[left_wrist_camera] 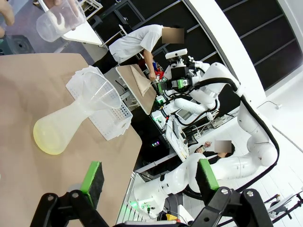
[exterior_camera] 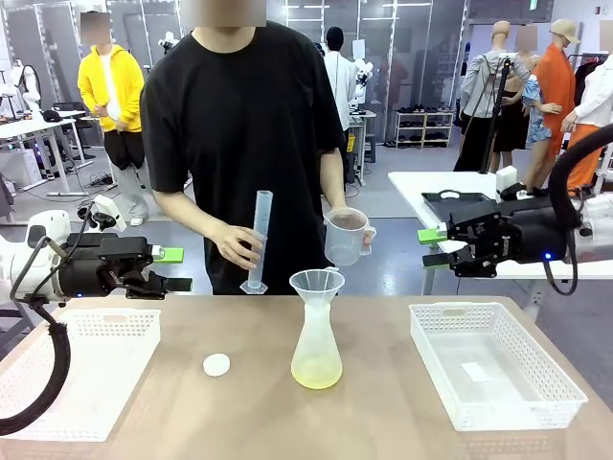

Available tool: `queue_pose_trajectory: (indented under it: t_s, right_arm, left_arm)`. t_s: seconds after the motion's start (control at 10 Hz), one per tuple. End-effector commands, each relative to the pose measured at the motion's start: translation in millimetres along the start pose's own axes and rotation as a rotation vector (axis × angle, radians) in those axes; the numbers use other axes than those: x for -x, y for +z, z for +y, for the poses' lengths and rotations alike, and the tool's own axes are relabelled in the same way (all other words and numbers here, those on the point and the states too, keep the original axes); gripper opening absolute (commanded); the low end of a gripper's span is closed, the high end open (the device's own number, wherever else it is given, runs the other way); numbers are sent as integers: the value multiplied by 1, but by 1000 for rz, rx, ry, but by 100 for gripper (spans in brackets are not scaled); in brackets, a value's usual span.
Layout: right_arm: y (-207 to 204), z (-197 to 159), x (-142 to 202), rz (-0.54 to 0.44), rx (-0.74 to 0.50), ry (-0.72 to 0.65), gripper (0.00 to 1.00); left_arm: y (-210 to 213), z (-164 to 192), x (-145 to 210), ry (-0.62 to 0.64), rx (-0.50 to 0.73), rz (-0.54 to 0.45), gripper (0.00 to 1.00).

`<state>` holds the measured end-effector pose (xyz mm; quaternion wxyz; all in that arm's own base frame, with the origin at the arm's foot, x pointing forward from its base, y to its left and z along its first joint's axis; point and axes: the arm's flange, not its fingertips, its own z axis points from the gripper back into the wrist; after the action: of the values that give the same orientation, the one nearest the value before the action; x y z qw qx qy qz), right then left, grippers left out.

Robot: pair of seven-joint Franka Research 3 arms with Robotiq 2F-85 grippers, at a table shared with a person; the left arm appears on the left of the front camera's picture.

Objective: Prepare the solutions needed for the experiment.
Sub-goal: Once the solution is in the Big flask , pick up the Plastic Funnel and place it back into the right Organizing basket.

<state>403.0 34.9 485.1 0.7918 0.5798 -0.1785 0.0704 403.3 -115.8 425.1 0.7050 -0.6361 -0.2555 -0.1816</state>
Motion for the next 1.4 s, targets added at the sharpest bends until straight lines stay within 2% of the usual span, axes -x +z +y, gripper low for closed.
queue_pose_trajectory:
  t_s: [0.0,0.3,0.5,0.8,0.9,1.0,1.3]
  right_arm:
    - [-7,26,-28,58,187,17,58]
    - [-35,58,-71,115,349,71,58]
    - [-63,68,-92,131,476,101,58]
    - [-87,74,-104,137,624,135,58]
    - [-91,75,-103,156,628,128,58]
    - [-83,69,-98,137,564,165,58]
    - [-83,69,-98,137,564,165,58]
  left_arm:
    - [-1,-1,-1,8,19,-13,100]
    - [-1,-1,-1,8,19,-13,100]
    - [-1,-1,-1,8,19,-13,100]
    - [-1,-1,-1,8,19,-13,100]
    - [-1,-1,-1,8,19,-13,100]
    - [-1,-1,-1,8,19,-13,100]
    - [-1,-1,-1,8,19,-13,100]
